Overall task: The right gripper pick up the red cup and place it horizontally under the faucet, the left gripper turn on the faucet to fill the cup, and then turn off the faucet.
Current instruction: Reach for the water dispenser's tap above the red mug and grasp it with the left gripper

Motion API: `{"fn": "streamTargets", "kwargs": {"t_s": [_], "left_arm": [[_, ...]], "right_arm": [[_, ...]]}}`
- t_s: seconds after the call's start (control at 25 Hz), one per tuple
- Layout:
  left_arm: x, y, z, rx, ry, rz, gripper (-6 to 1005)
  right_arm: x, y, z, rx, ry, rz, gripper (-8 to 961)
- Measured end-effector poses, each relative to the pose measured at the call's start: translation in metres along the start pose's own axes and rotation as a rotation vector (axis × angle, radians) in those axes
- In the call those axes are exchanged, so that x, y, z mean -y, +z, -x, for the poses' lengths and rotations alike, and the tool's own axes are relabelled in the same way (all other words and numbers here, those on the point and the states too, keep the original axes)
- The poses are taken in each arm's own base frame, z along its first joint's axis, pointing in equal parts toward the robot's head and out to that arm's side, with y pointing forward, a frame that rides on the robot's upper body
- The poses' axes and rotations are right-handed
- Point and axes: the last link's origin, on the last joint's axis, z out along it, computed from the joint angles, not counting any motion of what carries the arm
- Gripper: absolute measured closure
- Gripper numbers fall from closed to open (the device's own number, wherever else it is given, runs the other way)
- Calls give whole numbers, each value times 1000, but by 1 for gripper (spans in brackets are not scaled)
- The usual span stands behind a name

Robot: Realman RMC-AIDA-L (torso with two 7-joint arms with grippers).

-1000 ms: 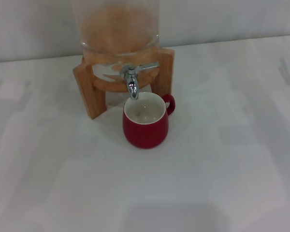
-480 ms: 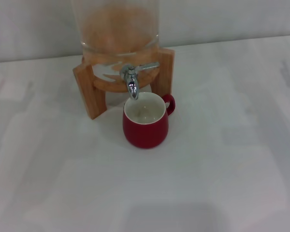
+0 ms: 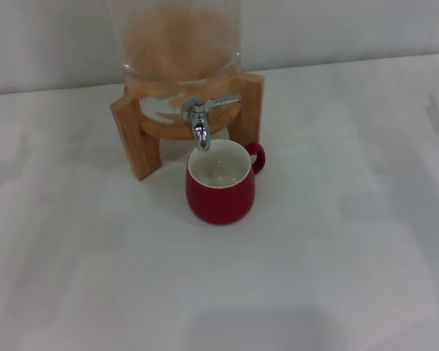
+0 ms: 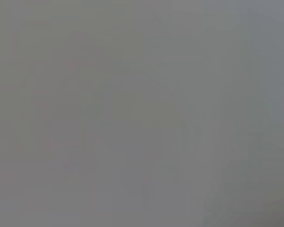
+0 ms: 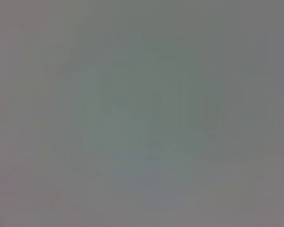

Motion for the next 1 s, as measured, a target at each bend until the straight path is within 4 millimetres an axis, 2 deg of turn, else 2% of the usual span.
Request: {"fn": "streamTargets", "kwargs": {"t_s": [0.12, 0.24, 0.4, 0.72, 0.88, 1.0], "left_arm": [[17, -10, -6, -39, -51, -82, 169], [33, -21, -24, -132, -56, -130, 169], [44, -26, -47, -221, -61, -141, 169], [46, 10, -65, -11, -8, -117, 169], [39, 26, -79, 126, -12, -67, 169], [31, 31, -90, 225, -15, 0, 169]], "right_arm": [[-3, 1, -1, -3, 6, 7, 265], [-6, 4, -2, -12, 19, 13, 266], [-9, 5, -3, -26, 32, 24, 266], [-11, 5, -6, -41, 81, 31, 267], [-12, 4, -8, -53, 93, 40, 267], [-14, 4, -9, -58, 104, 46, 267]]}}
